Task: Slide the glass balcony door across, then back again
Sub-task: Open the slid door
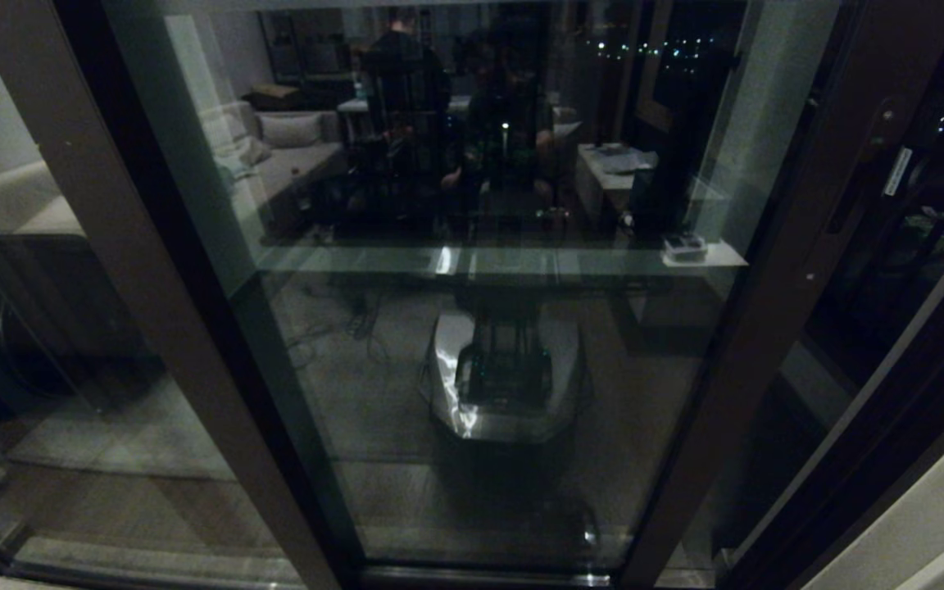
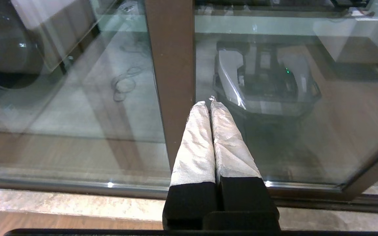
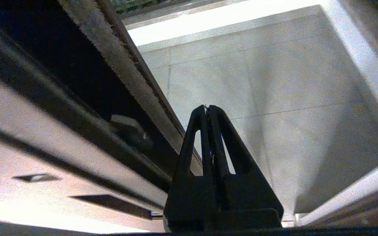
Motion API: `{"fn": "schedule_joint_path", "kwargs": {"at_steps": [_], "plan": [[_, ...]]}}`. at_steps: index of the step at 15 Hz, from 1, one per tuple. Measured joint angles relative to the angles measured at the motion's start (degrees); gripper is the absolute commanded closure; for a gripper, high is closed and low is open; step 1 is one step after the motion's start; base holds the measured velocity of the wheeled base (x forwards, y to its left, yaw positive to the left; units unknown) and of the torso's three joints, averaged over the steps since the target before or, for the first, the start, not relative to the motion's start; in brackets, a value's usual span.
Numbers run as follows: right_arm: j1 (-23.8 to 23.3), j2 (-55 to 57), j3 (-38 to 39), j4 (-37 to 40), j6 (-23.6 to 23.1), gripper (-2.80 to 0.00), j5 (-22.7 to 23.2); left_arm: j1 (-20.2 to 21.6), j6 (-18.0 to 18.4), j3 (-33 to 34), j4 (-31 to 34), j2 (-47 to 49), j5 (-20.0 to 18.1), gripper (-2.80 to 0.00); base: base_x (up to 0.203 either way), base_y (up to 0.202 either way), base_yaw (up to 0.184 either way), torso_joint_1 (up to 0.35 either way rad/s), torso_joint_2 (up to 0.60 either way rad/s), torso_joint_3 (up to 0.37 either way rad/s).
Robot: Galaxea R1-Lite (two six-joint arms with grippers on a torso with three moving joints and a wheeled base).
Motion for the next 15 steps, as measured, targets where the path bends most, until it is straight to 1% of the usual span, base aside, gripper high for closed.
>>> {"fn": "schedule_joint_path", "kwargs": {"at_steps": [1,4,15], "plan": [[0.72,0.07,-0.15,-0.03,0.0,0.0,-0.54,0.0,0.0,0.0,-0.03,0.0,-0.02,0.0,0.0,0.0,0.0,0.0,0.0,0.0],[3.59,0.83,-0.64,-0.38,-0.08,0.0,-5.34,0.0,0.0,0.0,-0.01,0.0,0.01,0.0,0.0,0.0,0.0,0.0,0.0,0.0],[10.0,1.56,-1.39,-0.03,0.94,0.0,-6.19,0.0,0.01,0.0,-0.02,0.0,0.01,0.0,0.0,0.0,0.0,0.0,0.0,0.0]]}}
